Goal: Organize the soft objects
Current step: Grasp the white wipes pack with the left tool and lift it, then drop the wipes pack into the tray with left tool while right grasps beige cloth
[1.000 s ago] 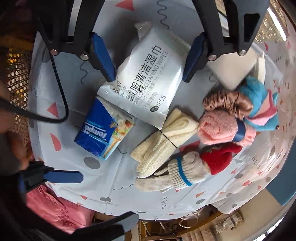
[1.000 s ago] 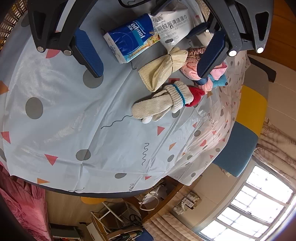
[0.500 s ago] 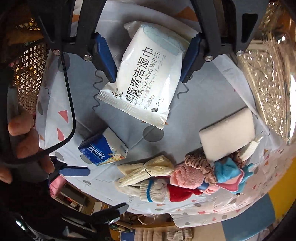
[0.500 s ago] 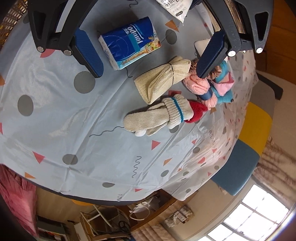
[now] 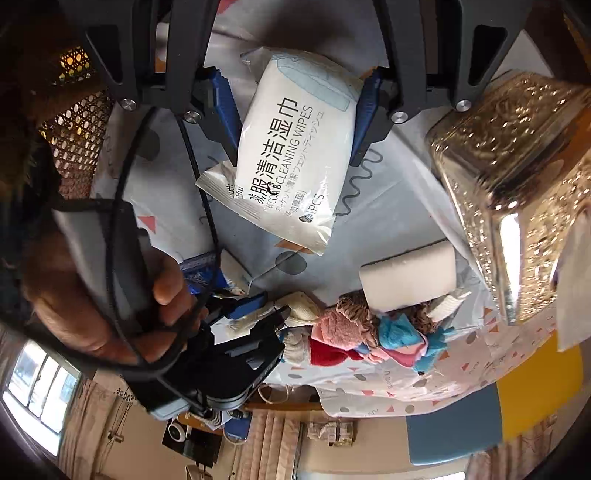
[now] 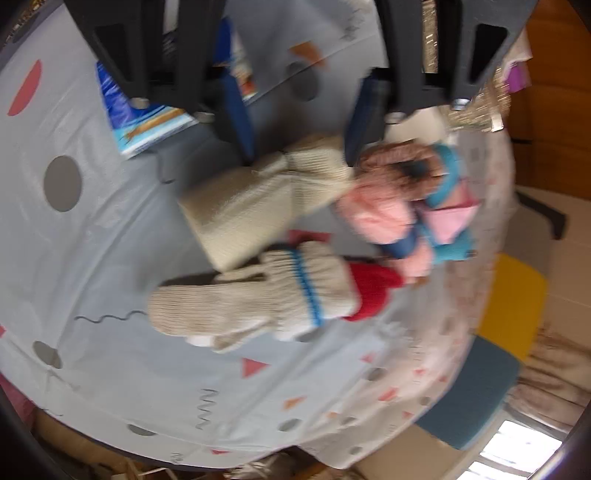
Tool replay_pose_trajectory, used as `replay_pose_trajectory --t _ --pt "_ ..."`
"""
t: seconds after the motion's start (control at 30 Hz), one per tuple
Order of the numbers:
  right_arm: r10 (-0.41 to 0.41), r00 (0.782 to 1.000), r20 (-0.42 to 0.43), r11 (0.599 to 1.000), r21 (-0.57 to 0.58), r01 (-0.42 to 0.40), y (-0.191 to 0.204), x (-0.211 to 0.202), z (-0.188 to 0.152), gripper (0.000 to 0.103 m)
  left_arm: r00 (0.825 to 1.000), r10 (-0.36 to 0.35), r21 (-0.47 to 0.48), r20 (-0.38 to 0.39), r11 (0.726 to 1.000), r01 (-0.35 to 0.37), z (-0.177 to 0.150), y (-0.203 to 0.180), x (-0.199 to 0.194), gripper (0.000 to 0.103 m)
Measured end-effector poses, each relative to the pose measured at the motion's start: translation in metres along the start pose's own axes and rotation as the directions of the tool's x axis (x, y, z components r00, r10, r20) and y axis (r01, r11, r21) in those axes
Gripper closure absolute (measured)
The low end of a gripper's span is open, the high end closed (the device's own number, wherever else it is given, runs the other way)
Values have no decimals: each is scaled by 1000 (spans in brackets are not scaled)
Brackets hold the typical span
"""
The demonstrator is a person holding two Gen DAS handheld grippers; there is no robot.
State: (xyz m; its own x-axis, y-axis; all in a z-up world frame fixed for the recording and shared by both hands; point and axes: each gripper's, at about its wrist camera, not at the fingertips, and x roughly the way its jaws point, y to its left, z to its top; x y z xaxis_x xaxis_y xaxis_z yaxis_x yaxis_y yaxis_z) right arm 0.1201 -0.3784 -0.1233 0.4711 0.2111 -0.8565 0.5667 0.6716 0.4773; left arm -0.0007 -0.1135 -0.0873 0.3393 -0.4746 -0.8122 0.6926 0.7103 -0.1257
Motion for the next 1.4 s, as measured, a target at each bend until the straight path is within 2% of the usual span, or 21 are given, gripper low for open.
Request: replay_pose_trajectory --t 0.13,0.23,0.37,0.47,0.5,0.53,0.6,0.73,0.8,0.87,0.9,0.93,0.97,1.0,1.03,1.07,1.1,1.17,1.23,1.33,1.4 --pt "5 1000 16 999 -43 -4 0 0 0 88 999 -37 -45 28 998 38 5 0 -5 47" --pt "5 1000 19 999 -51 -4 0 0 -1 88 995 -59 -52 76 997 63 4 0 -26 47" --pt "64 998 20 998 17 -64 -15 -7 6 88 987 -68 -70 144 994 78 9 4 -56 47" --pt "117 991 62 990 77 -121 -22 -14 8 75 977 -79 -112 199 988 102 13 13 -84 47" --pt "124 989 82 988 86 -131 -24 -17 8 65 973 -78 -122 217 987 107 13 17 -92 47" --pt "117 988 96 987 98 -126 -25 -18 7 61 968 -77 -133 237 985 111 14 21 -101 47" --pt "106 989 101 985 125 -118 -29 -16 7 61 955 -67 -176 288 977 122 15 35 -125 47" --pt "13 994 111 996 89 -23 -21 -9 11 61 920 -27 -273 390 951 144 14 71 -172 47" --pt "-36 992 121 999 37 32 -10 -6 11 61 899 25 -353 438 924 147 8 101 -197 47" --pt "-58 990 132 998 -4 59 -4 -5 9 61 882 102 -460 460 877 139 -4 136 -218 47" --pt "-63 989 134 998 -21 66 -4 -6 9 61 874 164 -524 457 844 115 -14 155 -229 47" --pt "-68 988 136 997 -29 72 -5 -6 8 69 866 221 -575 449 813 90 -23 173 -235 47" --pt "-69 988 135 997 -32 74 -6 -6 9 71 860 273 -625 432 777 67 -33 191 -240 47" --pt "-68 989 133 997 -32 73 -6 -6 9 76 861 313 -673 401 739 45 -43 208 -241 47" --pt "-74 988 133 996 -29 79 -7 -7 9 81 869 351 -729 349 685 16 -55 229 -239 47" --pt "-79 988 134 996 -26 83 -8 -8 8 83 874 375 -765 310 644 -5 -64 244 -234 47" --pt "-85 987 136 996 -27 90 -8 -9 8 88 880 387 -791 276 612 -21 -71 257 -228 47" --pt "-95 986 137 994 -43 102 -6 -11 5 89 899 388 -839 202 542 -45 -83 280 -211 47" --pt "-112 984 139 990 -64 122 -2 -11 5 89 915 373 -863 154 501 -59 -86 298 -191 47" --pt "-137 980 146 983 -98 152 2 -12 2 89 930 347 -878 121 474 -62 -78 309 -160 47" --pt "-147 978 146 980 -110 163 4 -11 3 89 939 332 -897 93 436 -65 -70 320 -139 46"
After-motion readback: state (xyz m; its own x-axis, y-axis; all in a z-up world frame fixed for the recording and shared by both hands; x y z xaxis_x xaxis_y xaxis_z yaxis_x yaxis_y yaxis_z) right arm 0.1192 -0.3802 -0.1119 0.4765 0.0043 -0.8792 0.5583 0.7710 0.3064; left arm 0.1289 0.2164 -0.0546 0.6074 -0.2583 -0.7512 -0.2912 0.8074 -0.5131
